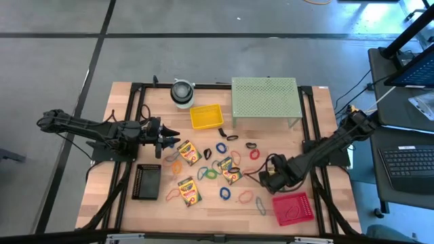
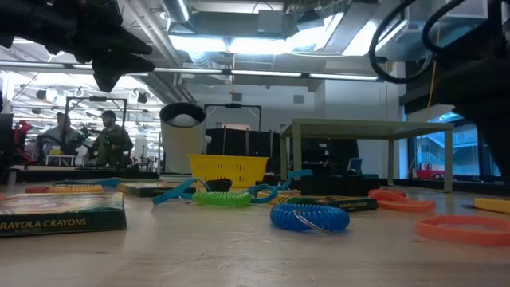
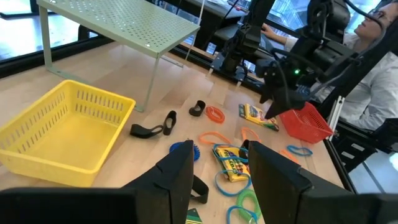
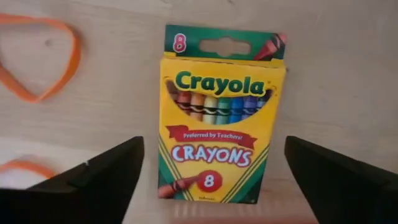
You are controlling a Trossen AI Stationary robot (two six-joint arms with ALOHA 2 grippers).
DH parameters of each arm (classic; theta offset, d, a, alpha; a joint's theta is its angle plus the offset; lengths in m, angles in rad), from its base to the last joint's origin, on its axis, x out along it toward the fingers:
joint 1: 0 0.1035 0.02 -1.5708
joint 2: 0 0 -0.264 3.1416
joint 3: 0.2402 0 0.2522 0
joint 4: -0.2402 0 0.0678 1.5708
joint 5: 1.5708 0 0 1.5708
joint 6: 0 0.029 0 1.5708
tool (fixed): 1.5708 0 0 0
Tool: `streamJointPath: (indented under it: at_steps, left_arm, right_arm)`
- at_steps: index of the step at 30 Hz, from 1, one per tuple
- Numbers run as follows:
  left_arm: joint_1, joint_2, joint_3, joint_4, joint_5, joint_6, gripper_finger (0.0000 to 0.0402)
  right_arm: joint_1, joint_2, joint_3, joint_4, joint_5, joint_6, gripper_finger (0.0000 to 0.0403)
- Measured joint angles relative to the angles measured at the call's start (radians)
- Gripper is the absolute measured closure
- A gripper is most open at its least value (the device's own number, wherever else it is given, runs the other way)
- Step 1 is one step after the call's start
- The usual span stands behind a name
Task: Pick & Place Office Desk Supplies
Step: Put the crayon box into the yellow bin
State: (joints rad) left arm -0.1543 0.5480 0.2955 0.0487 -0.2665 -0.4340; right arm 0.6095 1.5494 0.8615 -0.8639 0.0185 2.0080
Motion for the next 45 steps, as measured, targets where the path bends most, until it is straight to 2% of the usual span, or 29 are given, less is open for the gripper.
streamJointPath:
  at_steps: [9,22,45]
  left_arm:
    - [0.000,0.000,0.000,0.000,0.000,0.000,0.0254]
    - [0.000,0.000,0.000,0.000,0.027,-0.008,0.0254]
    - [0.000,0.000,0.000,0.000,0.030,-0.018,0.0254]
  right_arm:
    - [-0.012,0.003,-0.003,-0.006,0.074,-0.017,0.0004]
    - [-0.015,0.010,-0.098,0.106,0.042,0.022,0.0004]
    - [-0.035,0.045,-0.107,0.130,0.015,0.021,0.0025]
